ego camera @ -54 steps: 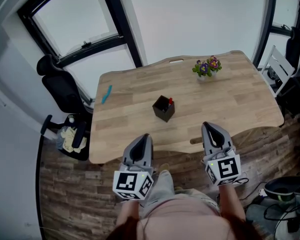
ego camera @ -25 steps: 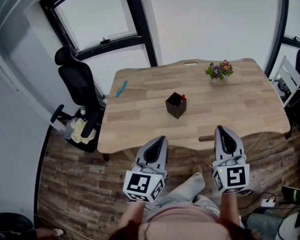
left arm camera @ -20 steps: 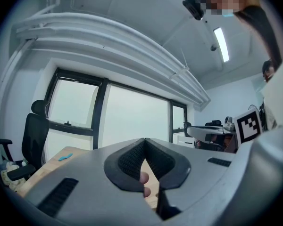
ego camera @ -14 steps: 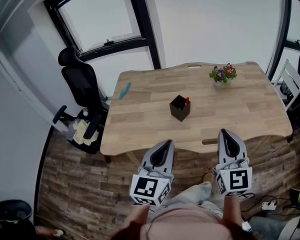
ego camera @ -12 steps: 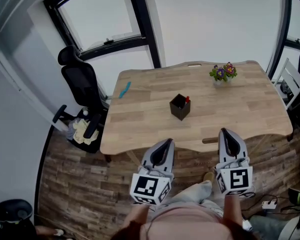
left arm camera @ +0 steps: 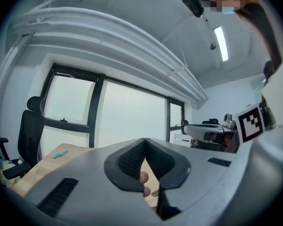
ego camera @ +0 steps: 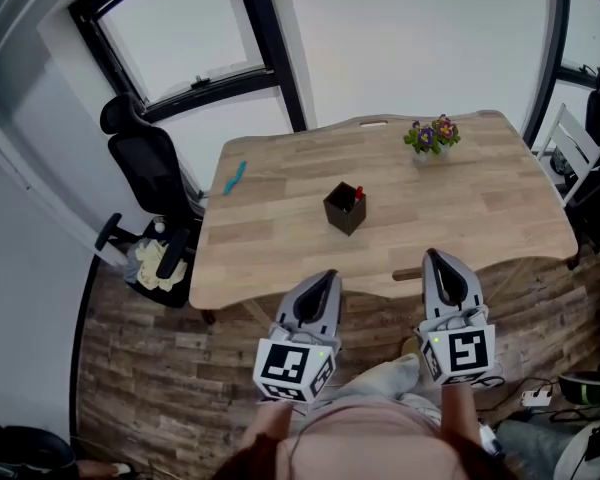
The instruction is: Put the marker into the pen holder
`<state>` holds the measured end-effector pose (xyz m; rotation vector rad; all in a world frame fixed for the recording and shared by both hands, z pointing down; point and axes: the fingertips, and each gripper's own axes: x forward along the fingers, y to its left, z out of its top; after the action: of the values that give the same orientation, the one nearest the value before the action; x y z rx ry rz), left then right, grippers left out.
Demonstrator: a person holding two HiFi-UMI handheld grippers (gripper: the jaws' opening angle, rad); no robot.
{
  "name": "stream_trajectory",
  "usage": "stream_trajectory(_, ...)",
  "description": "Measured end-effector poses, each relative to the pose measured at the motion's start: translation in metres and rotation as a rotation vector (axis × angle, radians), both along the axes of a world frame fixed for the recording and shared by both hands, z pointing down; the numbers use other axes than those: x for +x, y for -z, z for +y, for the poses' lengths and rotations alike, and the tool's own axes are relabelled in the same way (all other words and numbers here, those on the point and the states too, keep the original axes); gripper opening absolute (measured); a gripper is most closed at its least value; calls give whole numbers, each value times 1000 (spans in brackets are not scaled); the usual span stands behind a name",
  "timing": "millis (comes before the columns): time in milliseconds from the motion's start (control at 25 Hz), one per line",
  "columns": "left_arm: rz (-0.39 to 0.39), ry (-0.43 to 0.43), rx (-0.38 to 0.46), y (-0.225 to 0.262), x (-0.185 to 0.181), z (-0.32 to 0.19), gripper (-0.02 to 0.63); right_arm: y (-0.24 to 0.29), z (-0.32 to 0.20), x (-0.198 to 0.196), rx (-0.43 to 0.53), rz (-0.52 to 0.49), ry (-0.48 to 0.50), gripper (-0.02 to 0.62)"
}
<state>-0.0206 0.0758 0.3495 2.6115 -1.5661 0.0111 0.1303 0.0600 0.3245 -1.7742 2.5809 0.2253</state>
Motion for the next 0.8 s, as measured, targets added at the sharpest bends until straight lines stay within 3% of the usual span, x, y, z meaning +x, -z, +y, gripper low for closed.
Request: stream_trajectory(800, -17, -7, -14, -8, 10, -4, 2, -11, 4, 16, -16, -19, -18, 0)
